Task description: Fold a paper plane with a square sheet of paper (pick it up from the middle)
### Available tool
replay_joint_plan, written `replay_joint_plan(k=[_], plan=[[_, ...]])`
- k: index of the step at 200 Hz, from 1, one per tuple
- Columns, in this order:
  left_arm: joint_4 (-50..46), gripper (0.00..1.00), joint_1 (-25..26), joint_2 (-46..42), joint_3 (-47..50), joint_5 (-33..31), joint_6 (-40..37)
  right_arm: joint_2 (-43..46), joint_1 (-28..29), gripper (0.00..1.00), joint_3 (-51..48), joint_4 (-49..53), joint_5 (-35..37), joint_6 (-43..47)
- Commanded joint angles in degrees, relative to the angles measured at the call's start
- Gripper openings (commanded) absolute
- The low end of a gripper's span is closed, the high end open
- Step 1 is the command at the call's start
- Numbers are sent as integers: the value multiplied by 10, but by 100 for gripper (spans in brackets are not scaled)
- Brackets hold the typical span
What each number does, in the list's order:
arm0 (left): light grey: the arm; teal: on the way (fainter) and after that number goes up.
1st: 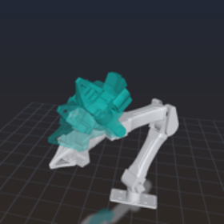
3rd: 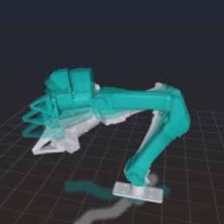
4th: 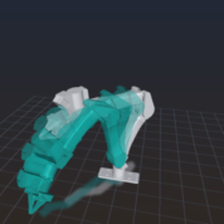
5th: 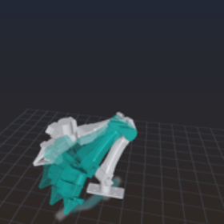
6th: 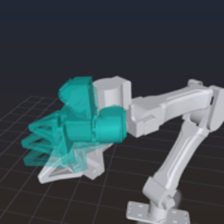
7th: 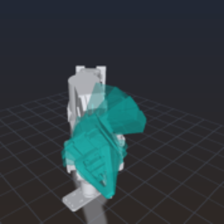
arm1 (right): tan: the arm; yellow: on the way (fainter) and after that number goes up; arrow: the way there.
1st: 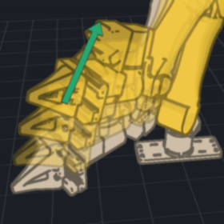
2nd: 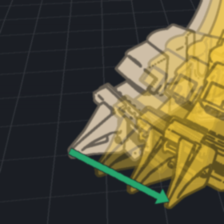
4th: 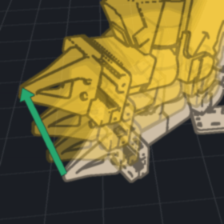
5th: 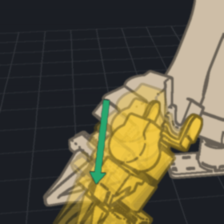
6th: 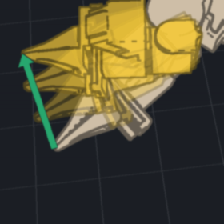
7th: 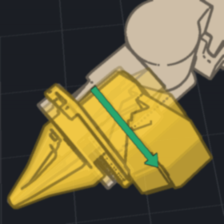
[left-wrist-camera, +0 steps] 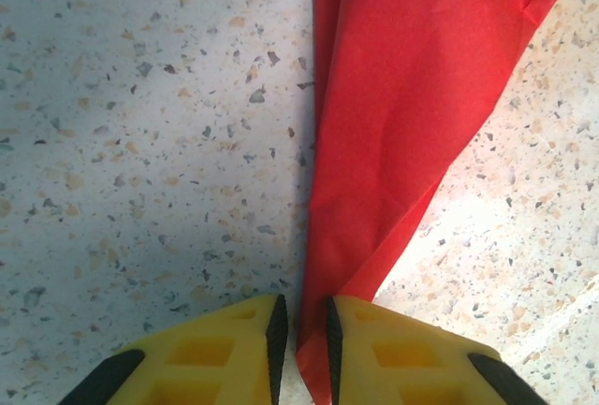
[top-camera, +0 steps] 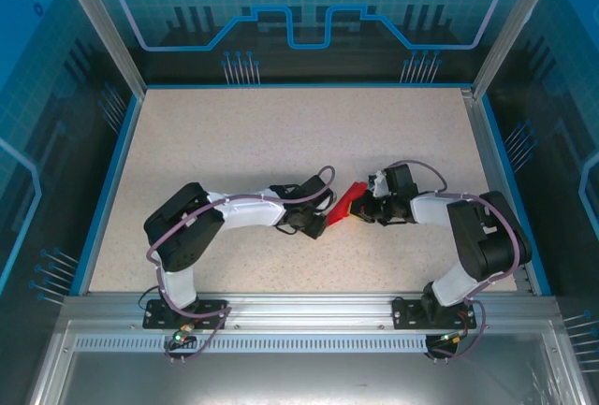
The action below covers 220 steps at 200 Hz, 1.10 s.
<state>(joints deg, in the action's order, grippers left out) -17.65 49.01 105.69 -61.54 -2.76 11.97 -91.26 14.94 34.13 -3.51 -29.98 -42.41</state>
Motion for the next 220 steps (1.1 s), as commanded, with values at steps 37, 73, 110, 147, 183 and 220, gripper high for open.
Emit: replay_joint_plan(k=[37, 73, 110, 147, 183, 220], plan=[[-43, 19, 6, 12, 22, -31, -30, 6, -10, 0, 40, 74, 18, 40], [-46, 15, 6, 17, 22, -46, -42, 3, -10, 0, 51, 96, 26, 52], [-49, 11, 8, 27, 20, -63, -56, 6, -11, 0, 65, 116, 28, 61], [-49, 11, 12, 31, 16, -68, -67, 6, -10, 0, 80, 131, 31, 70], [-51, 11, 18, 38, 11, -76, -77, 0, -10, 0, 99, 155, 40, 84], [-48, 12, 20, 37, 9, -78, -80, -16, -10, 0, 115, 175, 48, 104]])
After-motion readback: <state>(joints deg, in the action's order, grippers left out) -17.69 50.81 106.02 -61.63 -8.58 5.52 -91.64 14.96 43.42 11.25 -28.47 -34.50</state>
